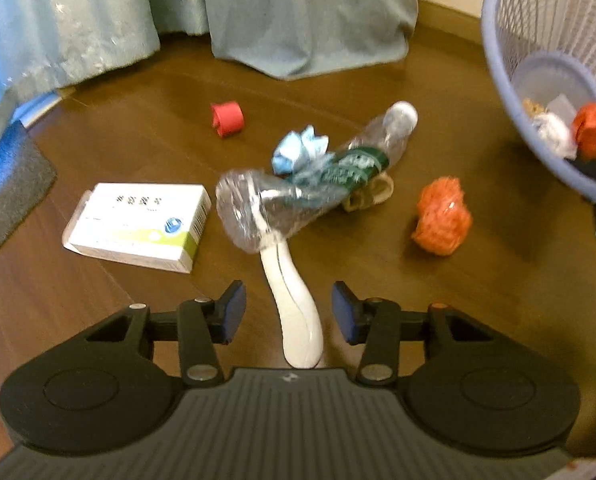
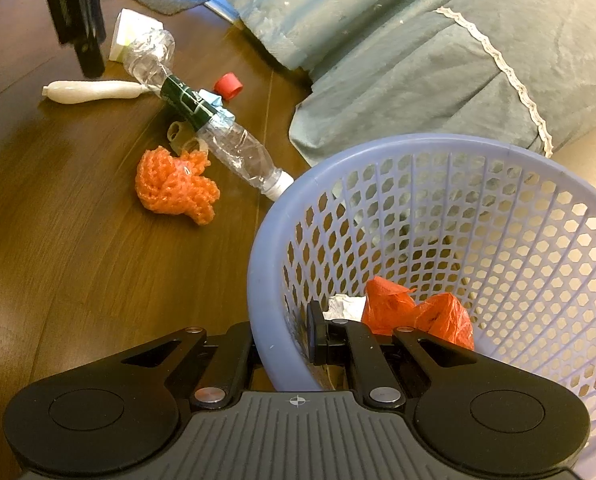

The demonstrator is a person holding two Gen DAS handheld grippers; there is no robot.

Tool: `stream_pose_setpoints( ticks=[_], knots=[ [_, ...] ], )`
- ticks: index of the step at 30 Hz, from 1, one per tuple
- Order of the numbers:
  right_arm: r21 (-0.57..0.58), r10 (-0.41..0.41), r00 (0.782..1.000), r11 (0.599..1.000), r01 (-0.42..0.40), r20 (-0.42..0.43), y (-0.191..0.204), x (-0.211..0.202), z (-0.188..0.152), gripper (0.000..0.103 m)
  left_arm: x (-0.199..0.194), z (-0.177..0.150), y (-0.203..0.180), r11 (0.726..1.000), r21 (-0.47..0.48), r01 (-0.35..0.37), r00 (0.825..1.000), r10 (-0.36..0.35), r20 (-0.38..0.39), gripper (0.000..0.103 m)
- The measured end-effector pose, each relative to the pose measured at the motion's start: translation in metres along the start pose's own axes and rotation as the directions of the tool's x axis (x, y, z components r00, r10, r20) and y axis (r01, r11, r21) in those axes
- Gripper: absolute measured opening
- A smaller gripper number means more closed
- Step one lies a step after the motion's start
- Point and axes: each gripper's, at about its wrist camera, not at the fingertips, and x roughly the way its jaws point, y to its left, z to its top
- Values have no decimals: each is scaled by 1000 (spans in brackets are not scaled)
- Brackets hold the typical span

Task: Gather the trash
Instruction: 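Grasp the white toothbrush handle with the left gripper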

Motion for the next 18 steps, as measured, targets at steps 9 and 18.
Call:
stream_pose_setpoints(
  ticks=[9,18],
  knots=[
    [-6,2,1000,1000,-2,0,2,1,0,5,22,-13,7,1000,10,10,997,-9,-77,20],
    [7,1,1000,1000,-1,0,0,1,2,5,-38,-65,35,999,-48,-9,995,5,-98,21]
  ],
)
